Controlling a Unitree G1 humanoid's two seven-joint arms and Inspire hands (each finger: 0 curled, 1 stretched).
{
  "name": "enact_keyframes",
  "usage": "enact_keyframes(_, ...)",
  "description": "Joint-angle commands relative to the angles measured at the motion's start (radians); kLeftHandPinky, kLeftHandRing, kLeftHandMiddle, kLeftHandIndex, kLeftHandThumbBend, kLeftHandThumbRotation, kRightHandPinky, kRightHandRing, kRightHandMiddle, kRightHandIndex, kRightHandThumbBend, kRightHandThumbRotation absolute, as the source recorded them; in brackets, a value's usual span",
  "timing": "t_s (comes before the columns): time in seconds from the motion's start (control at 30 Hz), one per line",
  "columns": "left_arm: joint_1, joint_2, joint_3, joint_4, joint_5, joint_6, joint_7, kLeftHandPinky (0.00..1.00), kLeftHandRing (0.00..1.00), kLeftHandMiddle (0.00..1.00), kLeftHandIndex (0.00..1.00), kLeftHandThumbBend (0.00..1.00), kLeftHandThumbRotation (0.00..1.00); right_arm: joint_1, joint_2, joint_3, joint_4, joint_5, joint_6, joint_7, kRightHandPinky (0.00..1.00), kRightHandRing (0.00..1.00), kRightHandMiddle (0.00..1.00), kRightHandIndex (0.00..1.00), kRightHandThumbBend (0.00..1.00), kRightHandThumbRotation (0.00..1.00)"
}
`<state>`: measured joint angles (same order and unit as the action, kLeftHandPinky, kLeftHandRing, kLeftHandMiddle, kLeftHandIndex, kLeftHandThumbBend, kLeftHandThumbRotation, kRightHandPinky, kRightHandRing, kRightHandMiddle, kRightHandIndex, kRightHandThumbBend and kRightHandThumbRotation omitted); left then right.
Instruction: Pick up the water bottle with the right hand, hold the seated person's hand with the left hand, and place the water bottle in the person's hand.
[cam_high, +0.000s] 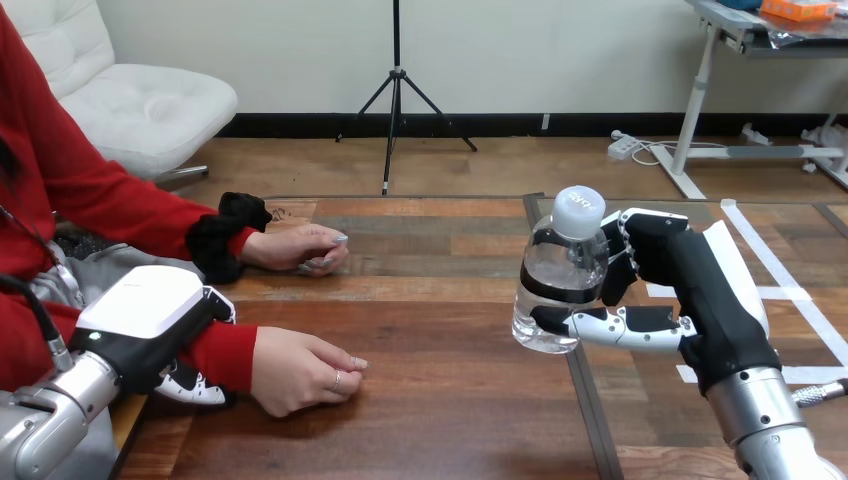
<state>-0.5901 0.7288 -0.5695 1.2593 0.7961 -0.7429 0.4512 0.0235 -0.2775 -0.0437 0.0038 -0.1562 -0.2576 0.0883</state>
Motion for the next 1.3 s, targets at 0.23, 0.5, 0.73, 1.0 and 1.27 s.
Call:
enact_keyframes(0.23,-0.047,-0.028,0.042,-0.061,-0.044,-0.024,0.011,0.29,0.33,0.37,0.37,0.66,0.22,-0.116,0.015,0.004,0.008,0.009,-0.033,-0.014,0.32,0.38,0.46,0.45,0.82,0.0)
enact_keyframes(0.5,-0.043,-0.031,0.046,-0.088,-0.047,-0.039,0.02,0.28,0.32,0.37,0.37,0.66,0.23,-0.142,0.02,0.009,0.052,0.004,-0.053,-0.022,0.33,0.38,0.45,0.44,0.82,0.0)
enact_keyframes(0.73,-0.038,-0.031,0.053,-0.112,-0.051,-0.073,0.028,0.29,0.33,0.38,0.38,0.66,0.21,-0.165,0.027,0.014,0.097,-0.001,-0.071,-0.028,0.32,0.38,0.45,0.44,0.83,0.0)
enact_keyframes(1.0,-0.03,-0.035,0.069,-0.143,-0.055,-0.11,0.032,0.3,0.34,0.39,0.4,0.67,0.19,-0.198,0.037,0.022,0.153,-0.001,-0.082,-0.029,0.32,0.38,0.45,0.44,0.83,0.0)
enact_keyframes(1.27,-0.022,-0.039,0.081,-0.185,-0.057,-0.128,0.029,0.3,0.35,0.4,0.41,0.67,0.2,-0.228,0.047,0.034,0.2,-0.013,-0.093,-0.04,0.32,0.38,0.45,0.44,0.82,0.0)
